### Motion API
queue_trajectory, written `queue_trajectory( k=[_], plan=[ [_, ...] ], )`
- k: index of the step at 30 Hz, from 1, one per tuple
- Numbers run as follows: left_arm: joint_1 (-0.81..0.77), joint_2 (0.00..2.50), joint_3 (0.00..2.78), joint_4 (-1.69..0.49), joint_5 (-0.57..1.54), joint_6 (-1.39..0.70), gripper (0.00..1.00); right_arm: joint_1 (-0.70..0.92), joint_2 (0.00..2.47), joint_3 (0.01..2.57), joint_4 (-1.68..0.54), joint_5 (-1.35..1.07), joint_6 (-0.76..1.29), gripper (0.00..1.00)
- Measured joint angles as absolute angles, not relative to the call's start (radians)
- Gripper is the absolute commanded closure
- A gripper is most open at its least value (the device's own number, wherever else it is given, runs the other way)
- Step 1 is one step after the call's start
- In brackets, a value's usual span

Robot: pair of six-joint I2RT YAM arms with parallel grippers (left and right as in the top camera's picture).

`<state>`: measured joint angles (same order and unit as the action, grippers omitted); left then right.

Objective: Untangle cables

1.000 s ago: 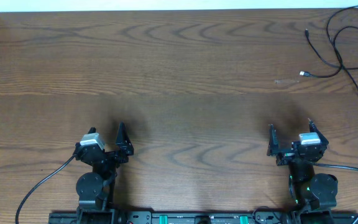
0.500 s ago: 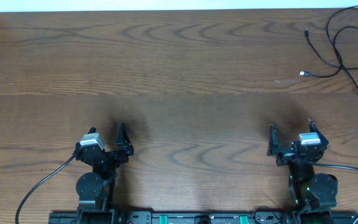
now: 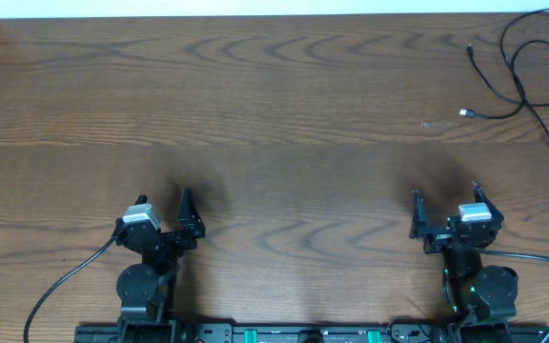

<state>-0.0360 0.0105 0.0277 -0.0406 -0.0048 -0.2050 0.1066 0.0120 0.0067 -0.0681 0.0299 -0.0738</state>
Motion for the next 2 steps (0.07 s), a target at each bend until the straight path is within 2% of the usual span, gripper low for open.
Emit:
queue_trajectory(
  k=[2],
  plan=[
    [-0.036, 0.010, 0.028, -0.041, -0.005, -0.205, 0.13, 0.107, 0.012, 0.007, -0.068, 0.030, -0.074, 0.01]
  ],
)
